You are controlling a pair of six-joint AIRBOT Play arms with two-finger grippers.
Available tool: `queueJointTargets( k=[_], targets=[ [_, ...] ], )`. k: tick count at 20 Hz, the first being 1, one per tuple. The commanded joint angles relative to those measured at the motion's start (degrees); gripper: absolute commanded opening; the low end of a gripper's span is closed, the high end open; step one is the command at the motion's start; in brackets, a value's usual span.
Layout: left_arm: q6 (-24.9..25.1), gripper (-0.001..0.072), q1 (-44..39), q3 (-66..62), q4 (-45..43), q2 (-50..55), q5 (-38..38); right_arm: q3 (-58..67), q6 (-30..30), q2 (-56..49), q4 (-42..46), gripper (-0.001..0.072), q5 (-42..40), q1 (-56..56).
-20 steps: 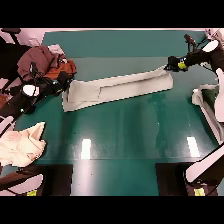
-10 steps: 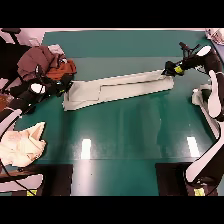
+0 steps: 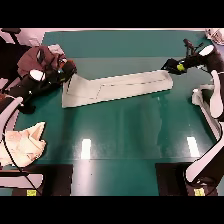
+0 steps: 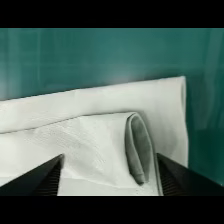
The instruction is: Fold the shirts.
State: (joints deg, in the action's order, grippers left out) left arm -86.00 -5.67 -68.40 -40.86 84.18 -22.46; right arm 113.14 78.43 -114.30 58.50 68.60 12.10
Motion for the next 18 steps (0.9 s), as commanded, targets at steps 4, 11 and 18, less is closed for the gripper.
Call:
queueJointTargets(
  k=[4, 11, 18],
  targets=[
    [4.4, 0.0388, -0.8, -15.7, -14.0, 1.5, -28.1, 0.0, -1.5, 0.0, -2.3, 0.072, 5.1, 7.6],
    [-8.7, 0.0674, 1.7, -18.3, -30.6, 2.5, -32.7, 0.0, -2.5, -3.7, -10.9, 0.072, 10.6, 12.3],
    [-4.7, 0.0673, -2.3, -18.3, -29.7, 3.0, -31.5, 0.0, -4.2, -5.6, -11.0, 0.072, 10.1, 10.9]
  ],
)
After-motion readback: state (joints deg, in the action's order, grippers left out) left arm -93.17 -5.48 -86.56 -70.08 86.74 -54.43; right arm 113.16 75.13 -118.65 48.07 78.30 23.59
